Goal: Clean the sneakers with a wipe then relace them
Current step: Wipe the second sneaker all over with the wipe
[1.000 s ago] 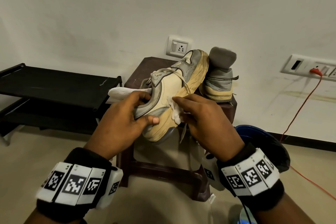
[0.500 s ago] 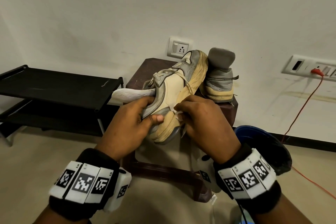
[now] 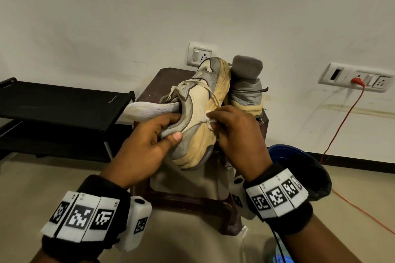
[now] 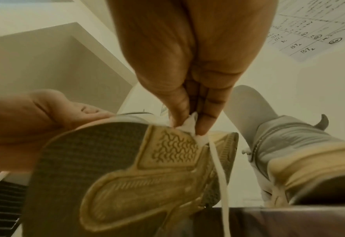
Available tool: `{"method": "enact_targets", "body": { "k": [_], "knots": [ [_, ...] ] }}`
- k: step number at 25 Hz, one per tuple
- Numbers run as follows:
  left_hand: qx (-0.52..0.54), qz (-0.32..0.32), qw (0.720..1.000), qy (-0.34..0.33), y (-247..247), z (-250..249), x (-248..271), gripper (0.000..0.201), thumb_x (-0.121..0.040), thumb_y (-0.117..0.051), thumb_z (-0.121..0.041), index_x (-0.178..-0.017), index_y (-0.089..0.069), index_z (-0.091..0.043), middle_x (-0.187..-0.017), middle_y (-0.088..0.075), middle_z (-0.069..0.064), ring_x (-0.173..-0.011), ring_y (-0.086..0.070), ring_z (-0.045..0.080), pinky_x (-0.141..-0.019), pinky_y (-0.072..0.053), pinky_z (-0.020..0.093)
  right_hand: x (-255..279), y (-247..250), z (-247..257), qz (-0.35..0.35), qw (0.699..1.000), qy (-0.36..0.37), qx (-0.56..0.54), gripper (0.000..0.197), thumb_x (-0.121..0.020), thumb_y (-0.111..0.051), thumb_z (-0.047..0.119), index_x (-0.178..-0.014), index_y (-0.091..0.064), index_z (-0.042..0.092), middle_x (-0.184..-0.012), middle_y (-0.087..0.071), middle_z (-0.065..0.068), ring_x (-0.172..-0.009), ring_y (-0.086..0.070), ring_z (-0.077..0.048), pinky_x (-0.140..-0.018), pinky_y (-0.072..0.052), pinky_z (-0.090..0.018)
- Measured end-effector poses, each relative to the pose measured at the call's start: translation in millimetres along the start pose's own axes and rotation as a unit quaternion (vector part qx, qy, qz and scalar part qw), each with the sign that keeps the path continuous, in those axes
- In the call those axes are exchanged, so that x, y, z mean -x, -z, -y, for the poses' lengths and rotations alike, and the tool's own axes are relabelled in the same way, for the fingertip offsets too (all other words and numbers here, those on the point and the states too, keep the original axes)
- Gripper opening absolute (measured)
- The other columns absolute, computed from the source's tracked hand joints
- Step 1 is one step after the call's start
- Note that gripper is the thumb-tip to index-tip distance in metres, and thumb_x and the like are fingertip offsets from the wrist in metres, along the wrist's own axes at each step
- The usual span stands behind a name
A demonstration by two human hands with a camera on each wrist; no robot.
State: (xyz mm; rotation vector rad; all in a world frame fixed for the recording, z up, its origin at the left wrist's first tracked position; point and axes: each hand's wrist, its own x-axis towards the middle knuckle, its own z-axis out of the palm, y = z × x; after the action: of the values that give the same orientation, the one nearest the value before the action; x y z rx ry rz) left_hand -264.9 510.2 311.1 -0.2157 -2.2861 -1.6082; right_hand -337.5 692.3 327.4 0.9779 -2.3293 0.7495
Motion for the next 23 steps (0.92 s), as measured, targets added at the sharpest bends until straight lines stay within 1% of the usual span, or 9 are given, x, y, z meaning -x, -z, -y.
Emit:
{"method": "enact_targets", "body": {
  "k": [3,7,9,11,14,16,19,21,23],
  "knots": [
    [0.018,-0.029,0.999,0.0,-2.7,-3.5,-2.7,0.037,-0.092,-0.055,-0.004,-0.118,-0.058,-0.029,-0.114,-0.063,-0.02,-0.109,-0.057,-0.01,-0.086,-0.044,0.003,8.5,8.1,11.5,0.026,0.997,0.076,-0.017,0.023,-0.081,-0.062,0.005,-0.102,-0.072,0.009,-0.099,-0.07,-0.006,-0.089,-0.065,-0.021,-0.076,-0.056,-0.037],
    [0.009,-0.033,0.999,-0.004,-2.1,0.1,-3.8,0.037,-0.093,-0.056,-0.009,-0.127,-0.059,-0.022,-0.122,-0.065,-0.01,-0.116,-0.058,0.003,-0.101,-0.045,0.026,20.5,2.4,38.3,0.045,0.984,0.174,-0.019,0.028,-0.083,-0.05,0.016,-0.098,-0.072,0.007,-0.096,-0.069,-0.008,-0.085,-0.065,-0.022,-0.07,-0.057,-0.033],
    [0.004,-0.029,1.0,-0.002,-2.6,0.7,-4.1,0.036,-0.092,-0.057,-0.013,-0.125,-0.059,-0.029,-0.122,-0.064,-0.014,-0.117,-0.056,0.001,-0.102,-0.044,0.028,16.6,-4.1,35.7,0.002,0.988,0.155,-0.013,0.027,-0.085,-0.051,0.018,-0.097,-0.071,0.005,-0.095,-0.068,-0.01,-0.083,-0.064,-0.023,-0.069,-0.056,-0.035],
    [0.002,-0.015,1.0,-0.004,-4.4,-0.5,-4.1,0.035,-0.09,-0.057,-0.021,-0.123,-0.059,-0.03,-0.12,-0.064,-0.017,-0.115,-0.056,-0.003,-0.1,-0.044,0.023,4.0,-6.3,19.3,-0.054,0.994,0.093,-0.017,0.015,-0.083,-0.063,0.009,-0.095,-0.072,0.005,-0.093,-0.069,-0.008,-0.083,-0.064,-0.02,-0.07,-0.056,-0.034],
    [-0.006,0.0,1.0,-0.009,-8.0,-3.6,-0.8,0.035,-0.092,-0.056,-0.014,-0.124,-0.056,-0.031,-0.121,-0.061,-0.021,-0.116,-0.053,-0.007,-0.099,-0.041,0.015,-10.8,0.7,2.8,-0.084,0.995,0.022,-0.041,0.018,-0.078,-0.071,0.001,-0.095,-0.073,0.008,-0.094,-0.07,-0.004,-0.085,-0.064,-0.012,-0.077,-0.054,-0.024],
    [-0.001,-0.004,1.0,-0.003,-8.1,-5.0,-1.1,0.039,-0.093,-0.053,-0.008,-0.124,-0.056,-0.032,-0.121,-0.062,-0.018,-0.117,-0.054,-0.004,-0.099,-0.042,0.018,-8.7,3.5,14.6,-0.067,0.994,0.067,-0.053,0.019,-0.077,-0.071,0.001,-0.095,-0.073,0.007,-0.095,-0.071,-0.005,-0.086,-0.065,-0.013,-0.078,-0.053,-0.021],
    [-0.007,-0.012,1.0,-0.011,-3.4,-5.6,-0.5,0.047,-0.091,-0.055,-0.002,-0.116,-0.055,-0.042,-0.116,-0.062,-0.023,-0.114,-0.055,-0.007,-0.096,-0.043,0.011,1.0,-0.1,44.1,-0.011,0.984,0.165,-0.061,0.019,-0.08,-0.06,0.01,-0.093,-0.073,0.006,-0.095,-0.07,-0.009,-0.085,-0.066,-0.022,-0.074,-0.055,-0.03],
    [-0.016,0.008,1.0,-0.005,-1.9,-5.3,0.7,0.056,-0.087,-0.061,-0.001,-0.115,-0.05,-0.048,-0.119,-0.059,-0.025,-0.117,-0.052,-0.008,-0.099,-0.042,0.014,-1.1,-3.7,46.9,-0.033,0.984,0.171,-0.048,0.027,-0.08,-0.052,0.016,-0.093,-0.073,0.004,-0.094,-0.069,-0.011,-0.083,-0.065,-0.025,-0.072,-0.056,-0.034],
    [-0.017,0.022,1.0,0.008,-2.8,-4.8,3.2,0.065,-0.083,-0.066,0.001,-0.12,-0.045,-0.048,-0.126,-0.055,-0.025,-0.121,-0.049,-0.007,-0.103,-0.04,0.019,-7.9,-7.2,37.2,-0.076,0.988,0.131,-0.043,0.02,-0.08,-0.059,0.005,-0.095,-0.072,0.002,-0.094,-0.068,-0.012,-0.084,-0.064,-0.025,-0.071,-0.056,-0.037]
  ]
}}
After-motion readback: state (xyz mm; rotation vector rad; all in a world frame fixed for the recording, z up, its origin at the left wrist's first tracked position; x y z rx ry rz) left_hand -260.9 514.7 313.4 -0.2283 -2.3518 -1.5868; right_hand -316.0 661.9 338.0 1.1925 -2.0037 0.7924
